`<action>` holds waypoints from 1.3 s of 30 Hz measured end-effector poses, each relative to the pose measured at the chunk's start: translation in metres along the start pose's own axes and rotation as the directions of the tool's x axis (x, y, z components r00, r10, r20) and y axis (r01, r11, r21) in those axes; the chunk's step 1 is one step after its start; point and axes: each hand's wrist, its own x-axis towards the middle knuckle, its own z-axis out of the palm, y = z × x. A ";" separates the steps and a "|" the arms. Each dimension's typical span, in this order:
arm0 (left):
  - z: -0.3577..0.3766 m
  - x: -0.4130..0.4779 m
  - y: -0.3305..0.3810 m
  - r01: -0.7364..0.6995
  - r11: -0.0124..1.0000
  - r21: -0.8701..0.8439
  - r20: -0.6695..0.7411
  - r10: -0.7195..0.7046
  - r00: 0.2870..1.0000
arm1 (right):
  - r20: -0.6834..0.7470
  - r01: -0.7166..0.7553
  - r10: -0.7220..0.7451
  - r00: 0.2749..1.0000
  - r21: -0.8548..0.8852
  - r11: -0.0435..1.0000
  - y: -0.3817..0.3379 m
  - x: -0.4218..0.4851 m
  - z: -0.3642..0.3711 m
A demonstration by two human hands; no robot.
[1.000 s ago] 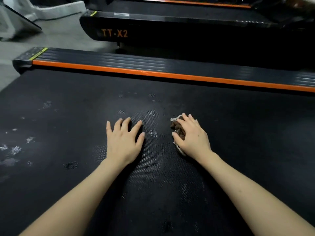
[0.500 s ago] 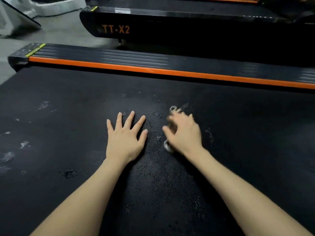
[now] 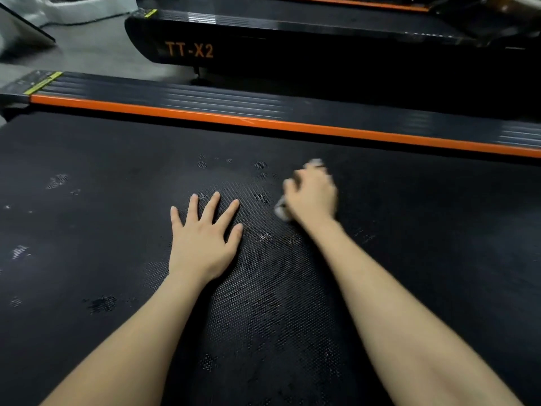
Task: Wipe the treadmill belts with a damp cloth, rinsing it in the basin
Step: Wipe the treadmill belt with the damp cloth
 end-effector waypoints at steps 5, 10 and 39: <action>-0.001 0.000 -0.003 -0.018 0.999 -0.027 -0.013 0.017 1.000 | 0.150 0.395 -0.414 0.898 0.144 0.907 -0.033 -0.021 0.010; -0.001 -0.001 -0.002 -0.017 0.998 -0.066 -0.045 0.014 0.999 | -0.083 -0.013 0.010 0.997 -0.037 0.999 0.101 0.040 -0.033; -0.002 -0.002 0.000 -0.017 0.999 -0.046 -0.048 0.015 0.999 | 0.028 0.114 -0.115 0.993 0.036 0.993 0.013 0.063 0.009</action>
